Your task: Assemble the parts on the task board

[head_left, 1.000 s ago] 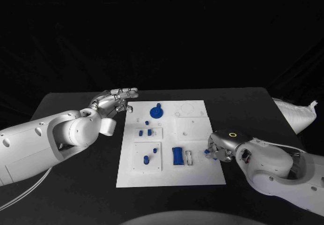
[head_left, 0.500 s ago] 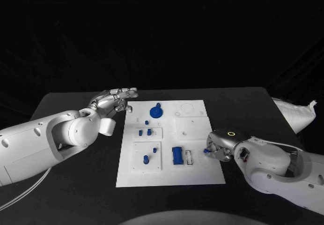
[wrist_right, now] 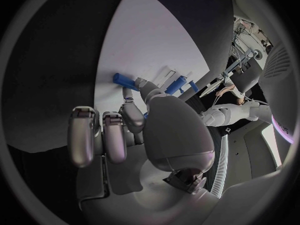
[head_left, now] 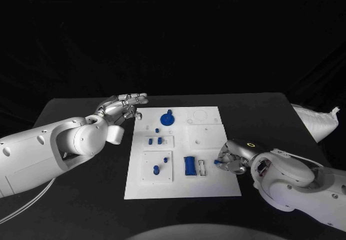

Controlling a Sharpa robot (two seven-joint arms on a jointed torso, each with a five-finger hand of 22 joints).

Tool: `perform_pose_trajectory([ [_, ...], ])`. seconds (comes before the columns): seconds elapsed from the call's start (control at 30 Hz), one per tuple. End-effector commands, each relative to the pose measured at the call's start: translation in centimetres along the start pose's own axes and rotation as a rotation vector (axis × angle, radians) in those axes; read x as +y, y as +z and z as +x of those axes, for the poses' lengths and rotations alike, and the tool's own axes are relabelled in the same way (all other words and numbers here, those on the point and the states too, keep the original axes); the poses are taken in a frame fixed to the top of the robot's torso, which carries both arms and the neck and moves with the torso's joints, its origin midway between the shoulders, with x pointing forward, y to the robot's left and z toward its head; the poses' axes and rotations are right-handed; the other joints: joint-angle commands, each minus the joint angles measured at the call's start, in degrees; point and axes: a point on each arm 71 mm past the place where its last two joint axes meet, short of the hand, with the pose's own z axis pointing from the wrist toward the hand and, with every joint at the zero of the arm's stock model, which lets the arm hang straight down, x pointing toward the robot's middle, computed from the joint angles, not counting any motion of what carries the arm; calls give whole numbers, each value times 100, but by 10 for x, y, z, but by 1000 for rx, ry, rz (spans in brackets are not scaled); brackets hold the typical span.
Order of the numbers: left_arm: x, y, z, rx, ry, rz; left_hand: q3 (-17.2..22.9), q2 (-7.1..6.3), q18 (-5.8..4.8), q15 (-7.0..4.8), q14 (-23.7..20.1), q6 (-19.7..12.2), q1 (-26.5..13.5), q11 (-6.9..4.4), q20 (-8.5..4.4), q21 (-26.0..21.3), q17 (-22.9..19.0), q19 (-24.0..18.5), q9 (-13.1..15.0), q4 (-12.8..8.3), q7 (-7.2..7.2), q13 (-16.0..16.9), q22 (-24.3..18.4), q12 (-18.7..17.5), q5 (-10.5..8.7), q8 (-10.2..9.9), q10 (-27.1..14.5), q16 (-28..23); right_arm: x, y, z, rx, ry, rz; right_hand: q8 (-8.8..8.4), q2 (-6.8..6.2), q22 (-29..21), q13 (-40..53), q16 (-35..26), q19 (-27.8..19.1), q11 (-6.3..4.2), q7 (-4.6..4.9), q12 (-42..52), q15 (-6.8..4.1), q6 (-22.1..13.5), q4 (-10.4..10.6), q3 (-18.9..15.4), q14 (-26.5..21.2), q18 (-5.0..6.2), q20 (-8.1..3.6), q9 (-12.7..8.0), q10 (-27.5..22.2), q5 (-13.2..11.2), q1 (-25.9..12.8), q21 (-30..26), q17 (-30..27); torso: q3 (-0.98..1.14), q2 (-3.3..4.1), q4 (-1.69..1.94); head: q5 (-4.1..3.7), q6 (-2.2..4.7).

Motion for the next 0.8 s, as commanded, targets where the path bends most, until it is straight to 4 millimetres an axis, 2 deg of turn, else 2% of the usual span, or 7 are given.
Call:
perform_pose_trajectory([
  [0.03,-1,0,3,21,-1,6,-28,34,105,-1,-22,-47,-33,9,13,-30,-5,-36,-5,-4,10,-1,-8,20,12,20,-28,-11,2,-4,-1,-6,135,34,15,-30,183,3655,37,143,-328,-96,426,-49,142,50,19,546,-59,-22,14,604,21,-103,24,1200,-4,2,-1,-2,2],
  [0.33,0,0,6,29,-3,6,-25,38,106,-1,-23,-47,-27,8,14,-30,-8,-36,-4,-8,8,-1,-8,27,13,23,-32,-10,12,-5,-1,28,226,34,27,-77,202,3690,43,152,-348,-122,480,-64,194,81,64,549,-62,-34,21,628,105,-216,37,1211,-6,7,-1,8,-27],
  [0.47,0,0,7,30,-3,5,-25,38,106,-1,-23,-47,-27,8,14,-30,-8,-36,-4,-8,8,-1,-8,27,13,23,-32,-10,15,-4,1,41,248,34,41,-120,212,3706,48,157,-365,-143,502,-79,243,107,69,551,-64,-47,33,641,236,-315,43,1219,-8,5,-1,6,-37],
  [0.8,0,0,8,34,-4,5,-25,38,106,-1,-23,-47,-27,8,14,-30,-8,-36,-4,-8,8,-1,-8,27,13,23,-32,-10,23,3,7,85,264,30,89,-169,242,3744,62,170,-415,-208,559,-118,393,303,-49,556,-70,-79,86,673,281,-688,62,1244,-7,4,0,18,-43],
])
